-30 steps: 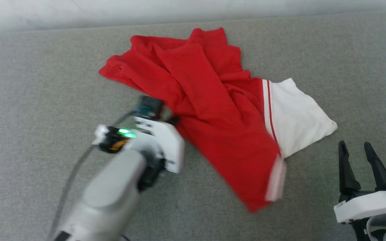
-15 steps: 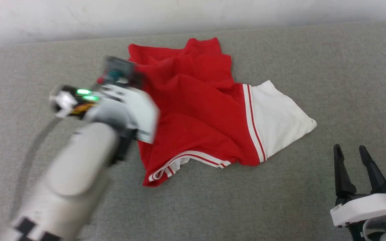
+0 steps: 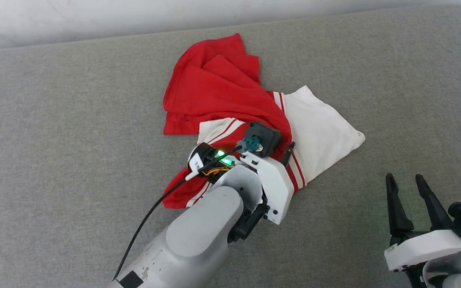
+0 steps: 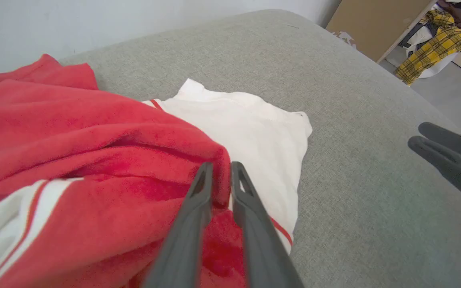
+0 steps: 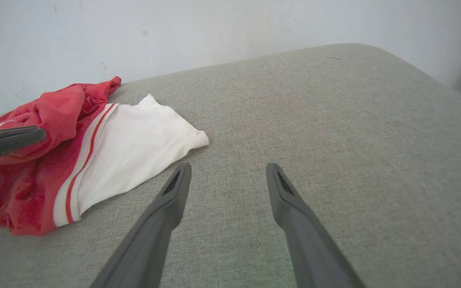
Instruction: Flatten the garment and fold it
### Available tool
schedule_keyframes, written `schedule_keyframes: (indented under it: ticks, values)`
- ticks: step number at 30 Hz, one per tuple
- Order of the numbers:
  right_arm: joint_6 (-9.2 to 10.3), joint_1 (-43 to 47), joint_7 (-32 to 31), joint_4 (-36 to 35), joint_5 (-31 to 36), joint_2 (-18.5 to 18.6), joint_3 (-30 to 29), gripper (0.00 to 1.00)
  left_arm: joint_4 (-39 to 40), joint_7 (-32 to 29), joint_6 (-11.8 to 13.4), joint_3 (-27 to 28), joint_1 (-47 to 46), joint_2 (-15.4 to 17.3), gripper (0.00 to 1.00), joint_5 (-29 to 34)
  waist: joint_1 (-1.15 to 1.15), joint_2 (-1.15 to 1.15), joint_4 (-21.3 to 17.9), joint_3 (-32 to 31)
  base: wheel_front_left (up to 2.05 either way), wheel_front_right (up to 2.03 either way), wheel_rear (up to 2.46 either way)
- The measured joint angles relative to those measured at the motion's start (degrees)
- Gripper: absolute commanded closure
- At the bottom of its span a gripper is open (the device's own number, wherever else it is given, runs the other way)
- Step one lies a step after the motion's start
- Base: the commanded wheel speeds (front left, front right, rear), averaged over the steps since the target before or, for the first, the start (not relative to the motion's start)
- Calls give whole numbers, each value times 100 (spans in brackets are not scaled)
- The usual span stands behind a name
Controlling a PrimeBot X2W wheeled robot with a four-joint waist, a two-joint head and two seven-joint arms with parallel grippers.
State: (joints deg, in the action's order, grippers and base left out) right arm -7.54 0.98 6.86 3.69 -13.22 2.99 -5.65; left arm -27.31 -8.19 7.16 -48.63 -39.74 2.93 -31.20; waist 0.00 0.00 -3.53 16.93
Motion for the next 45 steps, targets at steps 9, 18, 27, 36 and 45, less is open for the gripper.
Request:
schedule_keyframes:
  ticks: [9,18,27,36,45]
  values:
    - [0,-10,90,156,-37,2,-148,0,134,692,29,235,-20,-4,0,-824,0,0,148,-44,0,0,0]
    - [0,14,78,153,-37,0,-178,0,680,-23,505,594,15,1311,0,-784,0,0,497,-257,0,0,0]
    - [0,20,11,23,-4,-1,-149,0,709,-1269,303,183,413,1547,0,-1102,0,0,603,-188,0,0,0]
    - [0,21,-30,-15,12,0,-200,0,1067,-1860,-114,0,524,1437,51,-1582,0,0,463,-102,0,0,0]
    - [0,28,-8,89,-4,0,-215,0,1191,-1571,-168,9,934,1369,100,-1690,0,0,517,-282,0,0,0]
